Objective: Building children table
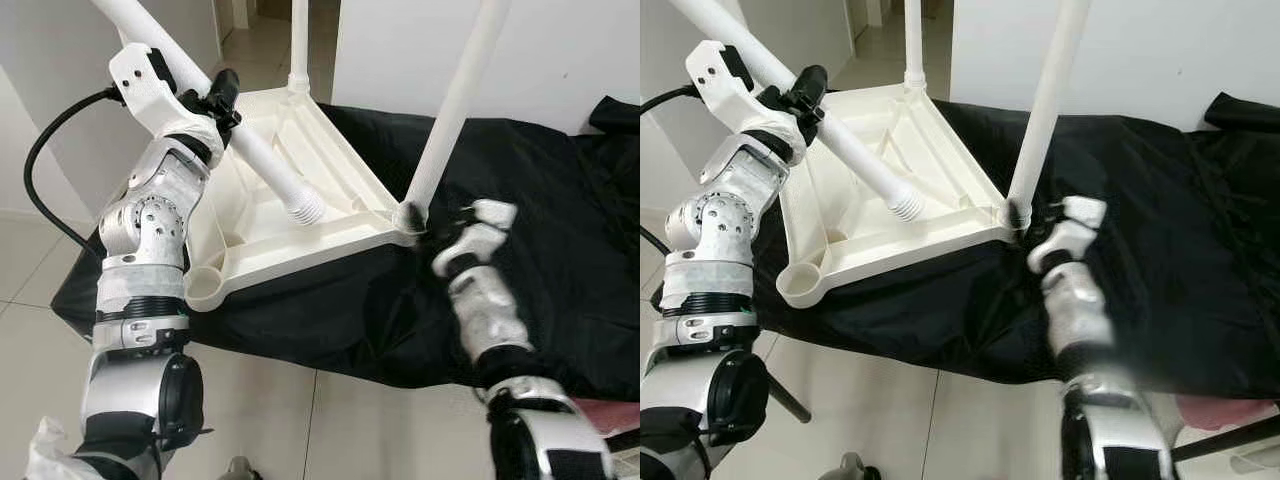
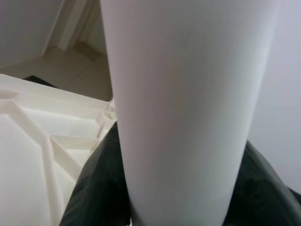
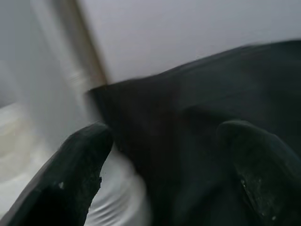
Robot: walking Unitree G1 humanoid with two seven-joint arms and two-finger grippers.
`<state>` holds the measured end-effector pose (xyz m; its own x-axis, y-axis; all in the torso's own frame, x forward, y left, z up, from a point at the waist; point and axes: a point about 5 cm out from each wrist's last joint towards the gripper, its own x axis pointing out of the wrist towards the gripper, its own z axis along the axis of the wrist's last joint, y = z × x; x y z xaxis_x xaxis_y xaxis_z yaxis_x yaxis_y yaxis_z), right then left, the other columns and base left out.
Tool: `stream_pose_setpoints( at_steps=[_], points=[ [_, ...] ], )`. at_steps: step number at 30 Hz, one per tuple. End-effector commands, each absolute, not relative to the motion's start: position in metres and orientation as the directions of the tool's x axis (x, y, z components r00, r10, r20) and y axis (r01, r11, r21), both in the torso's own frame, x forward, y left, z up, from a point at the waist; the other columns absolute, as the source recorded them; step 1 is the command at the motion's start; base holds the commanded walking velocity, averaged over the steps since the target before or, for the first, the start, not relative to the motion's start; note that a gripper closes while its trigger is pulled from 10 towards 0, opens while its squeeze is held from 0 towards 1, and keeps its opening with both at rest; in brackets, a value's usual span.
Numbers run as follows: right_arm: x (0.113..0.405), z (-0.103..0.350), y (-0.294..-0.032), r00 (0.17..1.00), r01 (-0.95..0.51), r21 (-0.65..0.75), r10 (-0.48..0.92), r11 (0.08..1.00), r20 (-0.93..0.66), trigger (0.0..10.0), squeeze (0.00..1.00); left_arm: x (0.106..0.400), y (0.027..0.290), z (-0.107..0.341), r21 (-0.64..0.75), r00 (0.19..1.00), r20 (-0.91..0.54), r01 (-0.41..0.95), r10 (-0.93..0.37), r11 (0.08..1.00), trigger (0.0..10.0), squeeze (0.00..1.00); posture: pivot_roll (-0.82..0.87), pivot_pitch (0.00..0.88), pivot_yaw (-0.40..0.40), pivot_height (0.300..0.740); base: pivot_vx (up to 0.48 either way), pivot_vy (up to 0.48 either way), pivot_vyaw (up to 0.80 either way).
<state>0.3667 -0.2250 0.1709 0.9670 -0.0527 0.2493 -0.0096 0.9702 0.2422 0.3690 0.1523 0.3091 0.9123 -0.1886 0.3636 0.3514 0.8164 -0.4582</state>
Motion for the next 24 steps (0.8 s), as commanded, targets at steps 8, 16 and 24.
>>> stream_pose_setpoints(
  at_steps=[8, 16, 24],
  points=[
    [0.361, 0.179, -0.218, 0.951, -0.086, 0.178, 0.028, 0.98, 0.308, 10.0, 0.0, 0.366, 0.147, 0.31, -0.397, 0.902, 0.36, 0.378, -0.236, 0.837, 10.0, 0.0, 0.09, 0.082, 0.037, 0.74, 0.0, 0.0, 0.0],
    [0.338, 0.183, -0.198, 0.9, -0.338, 0.074, 0.3, 0.938, 0.317, 10.0, 0.0, 0.362, 0.134, 0.31, -0.287, 0.866, 0.344, 0.465, -0.362, 0.838, 10.0, 0.0, 0.07, 0.077, 0.046, 0.74, 0.0, 0.0, 0.0],
    [0.316, 0.184, -0.192, 0.841, -0.482, 0.003, 0.462, 0.876, 0.281, 10.0, 0.0, 0.359, 0.126, 0.315, -0.239, 0.844, 0.359, 0.495, -0.397, 0.836, 10.0, 0.0, 0.04, 0.059, 0.066, 0.74, 0.0, 0.0, 0.0]
  ],
)
